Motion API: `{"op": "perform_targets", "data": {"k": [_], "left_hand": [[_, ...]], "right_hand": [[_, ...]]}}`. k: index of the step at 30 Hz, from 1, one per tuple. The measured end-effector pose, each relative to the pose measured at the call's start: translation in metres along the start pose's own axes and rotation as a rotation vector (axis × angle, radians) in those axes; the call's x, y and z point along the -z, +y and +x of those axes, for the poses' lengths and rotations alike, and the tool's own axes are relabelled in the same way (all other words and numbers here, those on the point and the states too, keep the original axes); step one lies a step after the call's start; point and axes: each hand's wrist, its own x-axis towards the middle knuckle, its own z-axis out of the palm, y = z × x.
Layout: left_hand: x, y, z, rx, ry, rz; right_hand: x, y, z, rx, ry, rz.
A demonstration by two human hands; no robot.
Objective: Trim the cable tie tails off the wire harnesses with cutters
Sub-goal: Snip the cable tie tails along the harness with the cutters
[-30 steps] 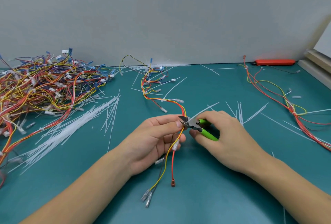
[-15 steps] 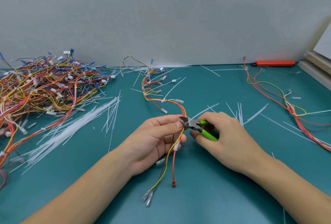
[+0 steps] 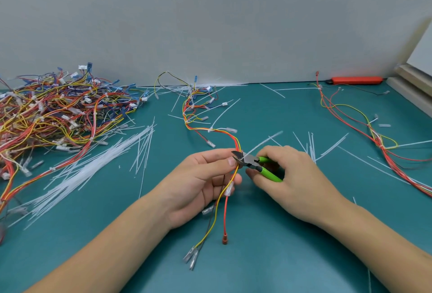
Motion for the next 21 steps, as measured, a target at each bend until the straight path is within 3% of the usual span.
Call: {"op": "perform_targets", "data": {"k": [21], "left_hand": [[0.0005,-0.0007,0.0013,0.004,0.009,0.006]], "right_hand": [[0.0008,-0.0007,-0.0006,-0.017,-0.018,0.007]]}}
